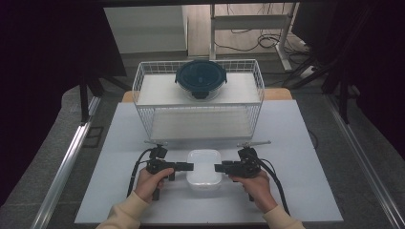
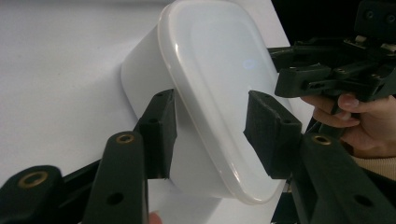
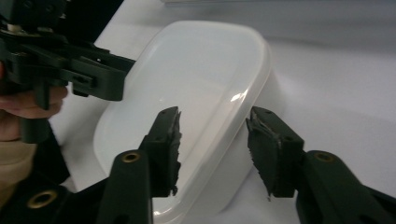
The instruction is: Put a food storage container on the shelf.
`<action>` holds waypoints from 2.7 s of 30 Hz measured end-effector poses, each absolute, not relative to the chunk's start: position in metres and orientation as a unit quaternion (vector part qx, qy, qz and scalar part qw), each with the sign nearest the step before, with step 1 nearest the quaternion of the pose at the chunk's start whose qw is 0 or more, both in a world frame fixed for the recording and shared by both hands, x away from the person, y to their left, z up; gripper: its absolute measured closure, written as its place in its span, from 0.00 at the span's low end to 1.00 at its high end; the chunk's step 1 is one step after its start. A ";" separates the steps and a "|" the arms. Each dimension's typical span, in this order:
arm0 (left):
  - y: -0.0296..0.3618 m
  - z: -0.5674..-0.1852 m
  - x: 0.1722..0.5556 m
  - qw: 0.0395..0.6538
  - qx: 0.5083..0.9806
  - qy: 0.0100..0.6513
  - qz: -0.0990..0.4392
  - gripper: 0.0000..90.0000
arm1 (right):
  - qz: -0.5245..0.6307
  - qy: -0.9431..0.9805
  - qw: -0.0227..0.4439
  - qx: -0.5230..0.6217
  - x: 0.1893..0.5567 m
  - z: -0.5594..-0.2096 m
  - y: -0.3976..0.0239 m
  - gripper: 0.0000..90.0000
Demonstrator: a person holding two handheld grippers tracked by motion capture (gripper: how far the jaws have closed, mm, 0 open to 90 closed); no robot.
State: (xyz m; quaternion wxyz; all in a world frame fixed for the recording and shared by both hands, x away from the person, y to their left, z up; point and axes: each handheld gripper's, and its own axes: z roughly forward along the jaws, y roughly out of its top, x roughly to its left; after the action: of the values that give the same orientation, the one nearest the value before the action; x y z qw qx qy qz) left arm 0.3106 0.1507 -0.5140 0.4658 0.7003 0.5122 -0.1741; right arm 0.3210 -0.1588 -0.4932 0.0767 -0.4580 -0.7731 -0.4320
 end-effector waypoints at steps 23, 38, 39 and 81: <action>0.160 -0.491 0.289 0.495 0.699 0.502 -0.121 0.88 | -0.475 -0.736 0.112 -0.469 0.308 -0.480 -0.172 0.89; 0.166 -0.439 0.275 0.533 0.704 0.465 -0.061 0.89 | -0.510 -0.748 0.063 -0.420 0.300 -0.433 -0.167 0.89; 0.166 -0.435 0.276 0.535 0.704 0.464 -0.058 0.89 | -0.512 -0.749 0.059 -0.417 0.301 -0.429 -0.167 0.89; 0.185 -0.210 0.384 0.576 0.702 0.419 0.002 0.88 | -0.558 -0.747 -0.019 -0.361 0.402 -0.201 -0.148 0.88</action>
State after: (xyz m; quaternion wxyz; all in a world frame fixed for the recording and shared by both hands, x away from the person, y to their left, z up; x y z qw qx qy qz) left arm 0.3836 0.1853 -0.2096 0.5764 0.7017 0.4187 0.0022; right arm 0.4023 -0.1475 -0.2005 -0.0193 -0.3611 -0.7470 -0.5579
